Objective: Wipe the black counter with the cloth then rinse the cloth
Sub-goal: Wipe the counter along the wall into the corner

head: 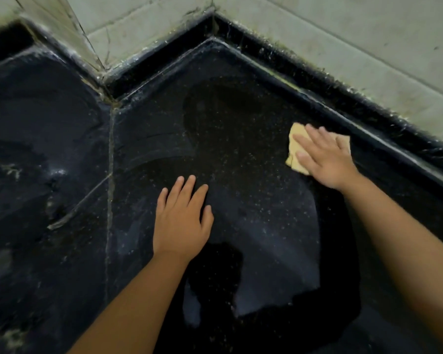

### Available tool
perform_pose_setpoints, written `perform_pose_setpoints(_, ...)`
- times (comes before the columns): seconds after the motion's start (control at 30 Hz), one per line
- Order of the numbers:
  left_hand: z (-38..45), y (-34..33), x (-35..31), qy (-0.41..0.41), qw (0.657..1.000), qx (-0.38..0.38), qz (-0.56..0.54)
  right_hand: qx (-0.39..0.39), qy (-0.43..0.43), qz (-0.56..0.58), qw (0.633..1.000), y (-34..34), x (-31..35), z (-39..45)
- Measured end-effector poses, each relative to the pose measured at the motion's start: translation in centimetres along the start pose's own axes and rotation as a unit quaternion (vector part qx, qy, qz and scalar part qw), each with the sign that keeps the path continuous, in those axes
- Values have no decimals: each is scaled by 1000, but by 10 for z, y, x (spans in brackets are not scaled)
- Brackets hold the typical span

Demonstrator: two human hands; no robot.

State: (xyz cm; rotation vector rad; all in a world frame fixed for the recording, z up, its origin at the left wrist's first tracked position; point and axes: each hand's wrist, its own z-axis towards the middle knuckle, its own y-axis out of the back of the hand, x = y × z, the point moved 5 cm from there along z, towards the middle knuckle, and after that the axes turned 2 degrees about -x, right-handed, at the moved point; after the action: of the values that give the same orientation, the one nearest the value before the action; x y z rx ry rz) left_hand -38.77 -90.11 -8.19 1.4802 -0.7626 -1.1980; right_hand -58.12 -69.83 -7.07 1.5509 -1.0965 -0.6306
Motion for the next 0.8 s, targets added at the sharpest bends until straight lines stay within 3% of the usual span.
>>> perform_pose_setpoints(0.07, 0, 0, 0, -4, 1000, -2, 5, -29, -82, 15, 996, 5, 7, 24)
perform_pose_setpoints(0.13, 0, 0, 0, -8, 1000, -4, 8, -32, -94, 24, 995, 2, 36, 40)
perform_pose_setpoints(0.33, 0, 2, -1, 3, 1000, 11, 0, -10, 51, 26, 998, -26, 114, -1)
perform_pose_setpoints(0.5, -2, 5, -4, 11, 1000, 17, -11, -4, 116, 23, 993, -50, 77, -98)
perform_pose_setpoints(0.63, -1, 6, -6, 14, 999, 25, -15, -13, -17, 21, 1000, -42, -8, -128)
perform_pose_setpoints(0.8, -1, 5, -7, 20, 999, 28, 0, -57, -228, 64, 970, -9, -53, -69)
